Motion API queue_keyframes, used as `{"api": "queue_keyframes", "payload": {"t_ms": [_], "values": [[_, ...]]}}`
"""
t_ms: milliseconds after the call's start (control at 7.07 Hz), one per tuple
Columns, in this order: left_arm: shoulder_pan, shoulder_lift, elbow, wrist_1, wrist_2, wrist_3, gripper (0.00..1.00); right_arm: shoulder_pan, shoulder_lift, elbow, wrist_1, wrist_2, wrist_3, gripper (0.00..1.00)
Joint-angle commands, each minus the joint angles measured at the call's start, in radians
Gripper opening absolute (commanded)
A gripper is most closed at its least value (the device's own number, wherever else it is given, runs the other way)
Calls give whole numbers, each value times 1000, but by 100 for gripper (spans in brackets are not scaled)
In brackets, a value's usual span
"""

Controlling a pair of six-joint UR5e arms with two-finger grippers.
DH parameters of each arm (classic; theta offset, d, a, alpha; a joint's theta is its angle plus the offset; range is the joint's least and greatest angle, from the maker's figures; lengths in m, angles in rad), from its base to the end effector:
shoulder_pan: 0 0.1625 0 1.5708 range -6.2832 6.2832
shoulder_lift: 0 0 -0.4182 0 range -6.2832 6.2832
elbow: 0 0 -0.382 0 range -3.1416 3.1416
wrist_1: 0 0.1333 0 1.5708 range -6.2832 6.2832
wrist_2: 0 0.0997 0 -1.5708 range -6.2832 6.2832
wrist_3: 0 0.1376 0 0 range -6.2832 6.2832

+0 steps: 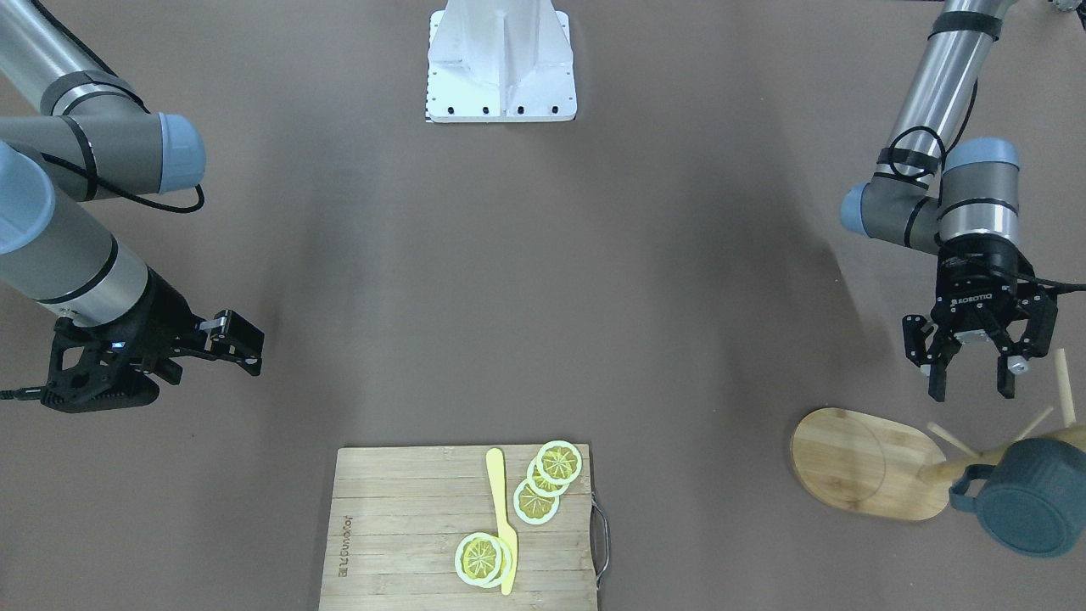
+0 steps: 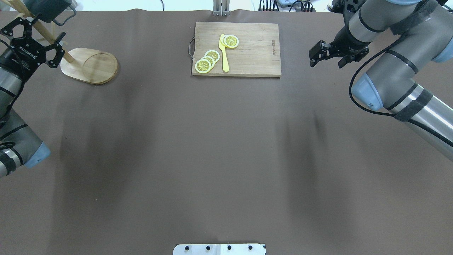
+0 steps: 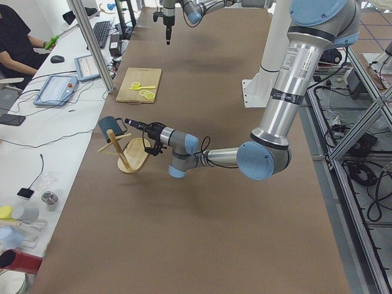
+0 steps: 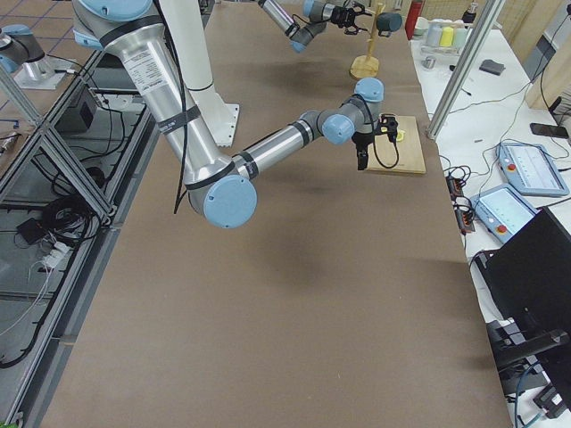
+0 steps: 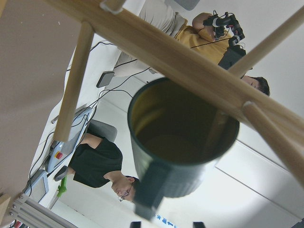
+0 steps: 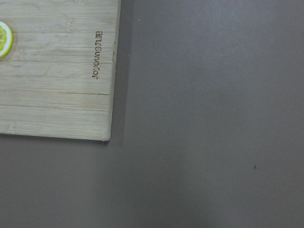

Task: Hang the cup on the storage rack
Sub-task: 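Hook the mug handle onto a rack peg with the left gripper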

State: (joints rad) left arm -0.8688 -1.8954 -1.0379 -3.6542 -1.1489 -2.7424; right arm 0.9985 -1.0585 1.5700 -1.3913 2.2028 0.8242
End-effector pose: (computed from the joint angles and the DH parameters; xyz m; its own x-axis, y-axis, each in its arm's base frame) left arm 0.2407 -0.5783 0.5051 -0.9495 -0.1790 -0.2578 0.1905 0.3238 -0.9267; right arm -0.3276 -0.6046 0.3620 0.6285 -0.0362 0.7770 -0.0648 0.9930 0.0987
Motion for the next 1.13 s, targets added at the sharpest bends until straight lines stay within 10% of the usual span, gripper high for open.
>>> {"api": "queue_keyframes", "payload": {"t_ms": [0, 565, 990], "values": [[1, 4, -25, 2, -2, 13, 99, -3, -3, 2, 0, 0, 3, 100], [2, 193, -293, 16, 1, 21, 98, -6, -26, 7, 0, 2, 3, 100], [-9, 268, -570, 168, -9, 373, 99, 15, -104, -4, 2, -2, -17, 100]]}}
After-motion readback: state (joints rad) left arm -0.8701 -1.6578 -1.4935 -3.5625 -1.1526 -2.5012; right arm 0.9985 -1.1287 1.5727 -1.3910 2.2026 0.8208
